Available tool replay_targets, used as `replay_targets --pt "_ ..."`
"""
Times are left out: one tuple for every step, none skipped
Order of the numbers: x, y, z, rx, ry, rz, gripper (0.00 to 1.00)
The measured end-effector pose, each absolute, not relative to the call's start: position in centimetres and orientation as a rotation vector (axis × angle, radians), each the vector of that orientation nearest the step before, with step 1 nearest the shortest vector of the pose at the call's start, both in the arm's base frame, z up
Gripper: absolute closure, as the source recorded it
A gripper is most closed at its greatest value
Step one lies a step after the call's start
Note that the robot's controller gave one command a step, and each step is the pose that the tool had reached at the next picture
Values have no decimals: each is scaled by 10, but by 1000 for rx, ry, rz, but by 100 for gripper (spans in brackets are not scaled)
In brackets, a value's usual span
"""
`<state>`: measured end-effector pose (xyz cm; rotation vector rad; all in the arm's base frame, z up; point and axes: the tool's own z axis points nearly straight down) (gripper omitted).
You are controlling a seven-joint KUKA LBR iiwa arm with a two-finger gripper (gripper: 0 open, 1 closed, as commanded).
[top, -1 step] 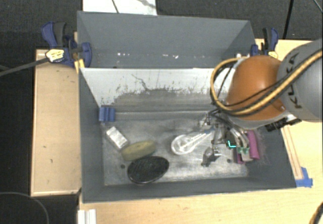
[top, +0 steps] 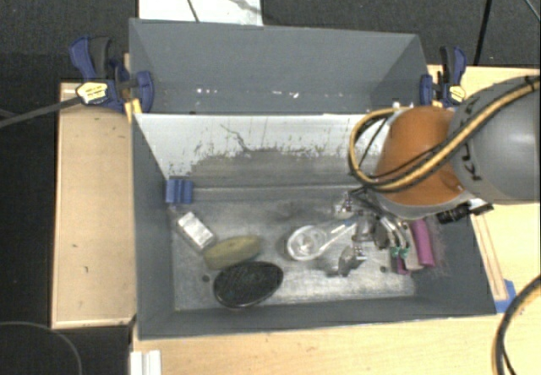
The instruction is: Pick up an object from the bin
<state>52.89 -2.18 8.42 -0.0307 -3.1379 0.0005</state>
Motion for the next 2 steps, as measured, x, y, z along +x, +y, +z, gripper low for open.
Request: replay_targets --pt "530 -20 88 -27 -3143 0 100" --pt "544 -7 202 25 -3153 0 100"
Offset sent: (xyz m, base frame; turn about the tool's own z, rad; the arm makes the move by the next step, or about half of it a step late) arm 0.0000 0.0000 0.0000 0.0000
